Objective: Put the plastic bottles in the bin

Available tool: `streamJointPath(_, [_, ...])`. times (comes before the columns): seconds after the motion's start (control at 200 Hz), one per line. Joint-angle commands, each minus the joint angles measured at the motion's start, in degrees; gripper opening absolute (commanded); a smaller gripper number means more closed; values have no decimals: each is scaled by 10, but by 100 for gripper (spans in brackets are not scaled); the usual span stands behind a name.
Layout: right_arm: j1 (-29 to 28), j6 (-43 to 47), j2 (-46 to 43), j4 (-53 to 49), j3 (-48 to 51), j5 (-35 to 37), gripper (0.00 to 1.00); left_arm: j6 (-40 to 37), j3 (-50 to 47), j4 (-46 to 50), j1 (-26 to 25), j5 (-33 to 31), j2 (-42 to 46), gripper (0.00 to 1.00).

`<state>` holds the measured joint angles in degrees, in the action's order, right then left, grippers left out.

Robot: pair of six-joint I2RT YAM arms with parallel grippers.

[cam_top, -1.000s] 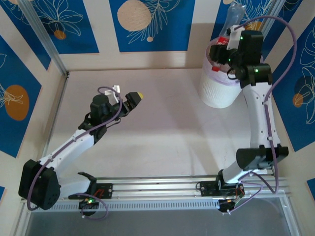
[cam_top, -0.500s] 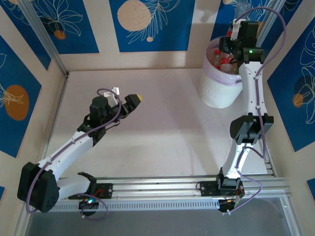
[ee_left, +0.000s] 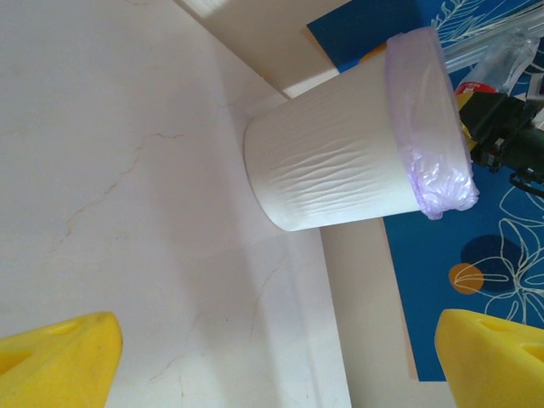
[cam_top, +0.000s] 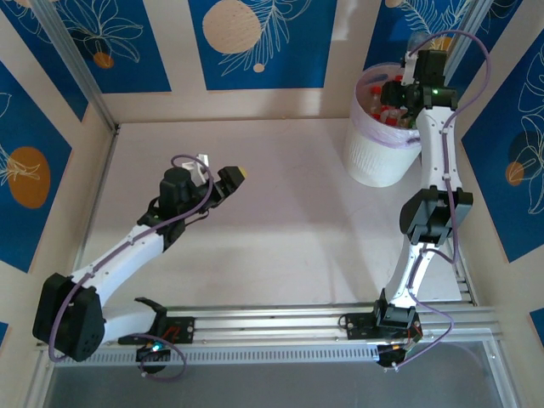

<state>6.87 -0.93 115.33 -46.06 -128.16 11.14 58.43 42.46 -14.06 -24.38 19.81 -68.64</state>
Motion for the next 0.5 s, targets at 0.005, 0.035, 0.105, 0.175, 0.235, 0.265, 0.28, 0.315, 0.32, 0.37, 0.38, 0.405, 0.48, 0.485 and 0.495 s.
streamJointPath(0.005, [1, -12, -21, -1, 16, -30, 64, -16, 8, -1, 5, 0, -11, 94])
streamJointPath(0.035, [1, -13, -25, 1, 19, -29, 68, -16, 9, -1, 5, 1, -14, 94])
streamJointPath(0.105, [4, -14, -33, 5, 23, -27, 73, -17, 11, -1, 6, 4, -20, 94])
streamJointPath(0.175, [5, -14, -39, 2, 15, -26, 76, -17, 13, -3, 6, 5, -24, 94])
streamJointPath(0.235, [6, -12, -41, -5, 0, -22, 79, -19, 12, -3, 5, 6, -27, 94])
streamJointPath(0.265, [6, -12, -41, -7, -9, -18, 80, -19, 12, -3, 6, 6, -29, 94])
streamJointPath(0.28, [6, -11, -42, -7, -12, -16, 80, -19, 12, -3, 4, 6, -29, 94])
streamJointPath(0.315, [7, -9, -41, -7, -22, -9, 80, -19, 11, -5, 5, 5, -30, 94])
streamJointPath(0.32, [7, -9, -41, -7, -23, -7, 80, -19, 11, -5, 5, 6, -30, 94])
streamJointPath(0.37, [10, -10, -35, -11, -43, -3, 80, -18, 9, -8, 6, 5, -32, 94])
streamJointPath(0.38, [11, -11, -34, -12, -47, -3, 80, -18, 9, -8, 5, 5, -32, 94])
streamJointPath(0.405, [13, -14, -28, -16, -59, -4, 80, -17, 8, -9, 5, 4, -32, 94])
streamJointPath(0.48, [17, -19, -6, -25, -97, -3, 78, -17, 6, -10, 6, 4, -33, 94])
streamJointPath(0.485, [18, -19, -5, -25, -99, -3, 78, -17, 6, -10, 5, 4, -33, 94])
streamJointPath(0.495, [17, -20, -2, -26, -105, -2, 77, -17, 6, -10, 5, 4, -33, 94])
